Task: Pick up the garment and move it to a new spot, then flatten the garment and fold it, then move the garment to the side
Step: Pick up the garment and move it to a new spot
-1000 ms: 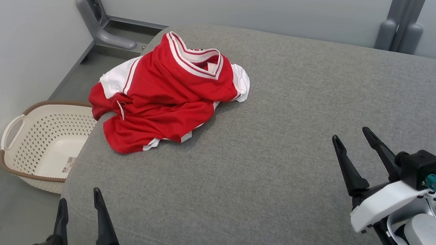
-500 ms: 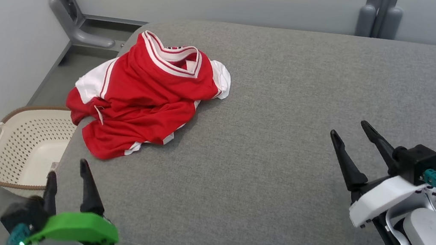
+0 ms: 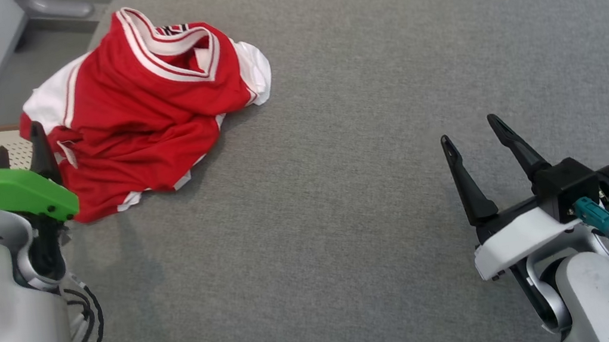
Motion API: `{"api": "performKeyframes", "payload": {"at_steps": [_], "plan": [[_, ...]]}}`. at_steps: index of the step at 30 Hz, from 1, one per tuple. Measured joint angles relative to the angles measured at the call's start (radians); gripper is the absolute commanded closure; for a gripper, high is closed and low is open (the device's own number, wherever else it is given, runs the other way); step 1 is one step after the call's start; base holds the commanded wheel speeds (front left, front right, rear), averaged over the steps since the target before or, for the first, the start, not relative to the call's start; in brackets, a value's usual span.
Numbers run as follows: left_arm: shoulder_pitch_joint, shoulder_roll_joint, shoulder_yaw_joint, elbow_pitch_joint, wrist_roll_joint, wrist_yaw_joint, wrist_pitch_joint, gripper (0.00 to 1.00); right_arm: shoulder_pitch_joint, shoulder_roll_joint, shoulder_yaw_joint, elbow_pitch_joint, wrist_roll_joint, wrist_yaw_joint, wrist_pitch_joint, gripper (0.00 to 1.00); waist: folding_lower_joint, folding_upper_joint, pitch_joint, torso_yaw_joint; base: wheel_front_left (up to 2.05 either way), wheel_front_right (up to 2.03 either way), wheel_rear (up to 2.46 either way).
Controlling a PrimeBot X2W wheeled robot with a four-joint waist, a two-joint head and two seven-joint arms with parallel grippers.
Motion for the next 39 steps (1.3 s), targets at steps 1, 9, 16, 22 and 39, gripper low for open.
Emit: {"api": "performKeyframes", "payload": {"at_steps": [1,9,16,22,39], "plan": [[-0.026,0.008,0.005,0.024,-0.009,-0.006,0.008,0.0,-0.002,0.0,0.0,-0.015,-0.009,0.0,0.008,0.0,0.0,0.0,0.017,-0.01,0.0,0.0,0.0],[-0.154,0.072,0.047,0.171,-0.067,-0.035,0.078,0.0,-0.009,0.0,-0.006,-0.101,-0.043,0.0,0.042,0.0,0.0,0.0,0.138,-0.099,0.0,0.0,0.0],[-0.198,0.102,0.047,0.248,-0.073,-0.026,0.118,0.0,0.0,-0.001,-0.02,-0.125,-0.039,0.0,0.051,0.0,0.0001,0.0,0.211,-0.178,0.0,0.0,0.0],[-0.201,0.127,0.036,0.271,-0.053,0.005,0.103,1.0,0.0,-0.001,-0.014,-0.11,-0.019,0.0,0.036,0.0,0.0001,0.0,0.22,-0.222,0.0,0.0,0.0],[-0.334,0.188,-0.13,0.033,0.108,-0.038,0.007,1.0,0.012,-0.001,0.055,0.061,0.117,0.0,-0.057,0.0,0.0,0.0,-0.018,-0.235,0.0,0.0,0.0]]}}
